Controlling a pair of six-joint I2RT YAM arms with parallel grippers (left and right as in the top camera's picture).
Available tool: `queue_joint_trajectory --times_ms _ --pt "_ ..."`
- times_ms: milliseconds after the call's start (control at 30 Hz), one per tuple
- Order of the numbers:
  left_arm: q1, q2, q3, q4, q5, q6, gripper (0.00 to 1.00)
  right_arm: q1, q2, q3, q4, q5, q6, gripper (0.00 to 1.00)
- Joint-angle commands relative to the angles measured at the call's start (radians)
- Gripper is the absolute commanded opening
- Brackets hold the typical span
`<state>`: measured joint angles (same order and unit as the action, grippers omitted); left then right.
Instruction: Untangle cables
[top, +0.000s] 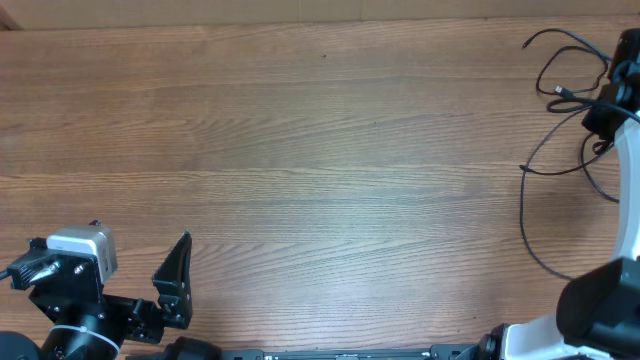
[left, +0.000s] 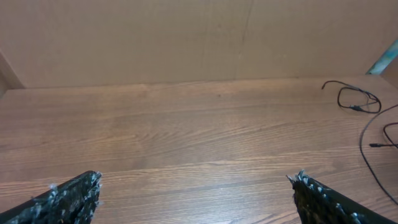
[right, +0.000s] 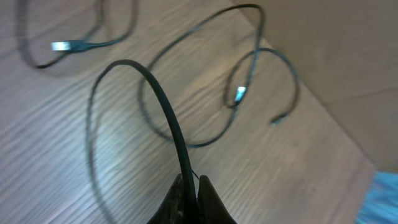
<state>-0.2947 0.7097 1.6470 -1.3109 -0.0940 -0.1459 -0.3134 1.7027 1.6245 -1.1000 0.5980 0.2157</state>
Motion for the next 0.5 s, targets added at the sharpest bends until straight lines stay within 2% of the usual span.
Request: queue_joint_trajectory --times_ms 0,100,267,467 --pt "-0.007 -0.003 0.005 0.003 -0.022 0.009 0.99 -0.002 0.049 -0.002 -0.003 0.219 0.050 0.04" --pt "-0.007 -0.003 0.005 0.003 -0.023 0.012 1.00 0.008 0.081 -0.002 -0.021 0.323 0.050 0.04" --pt "-0.007 -0.003 0.004 0.003 -0.048 0.012 1.00 0.064 0.099 -0.002 -0.031 0.370 0.050 0.04" --pt "-0.007 -0.003 0.004 0.003 -0.055 0.011 1.00 0.154 0.177 -0.002 -0.020 0.262 0.051 0.06"
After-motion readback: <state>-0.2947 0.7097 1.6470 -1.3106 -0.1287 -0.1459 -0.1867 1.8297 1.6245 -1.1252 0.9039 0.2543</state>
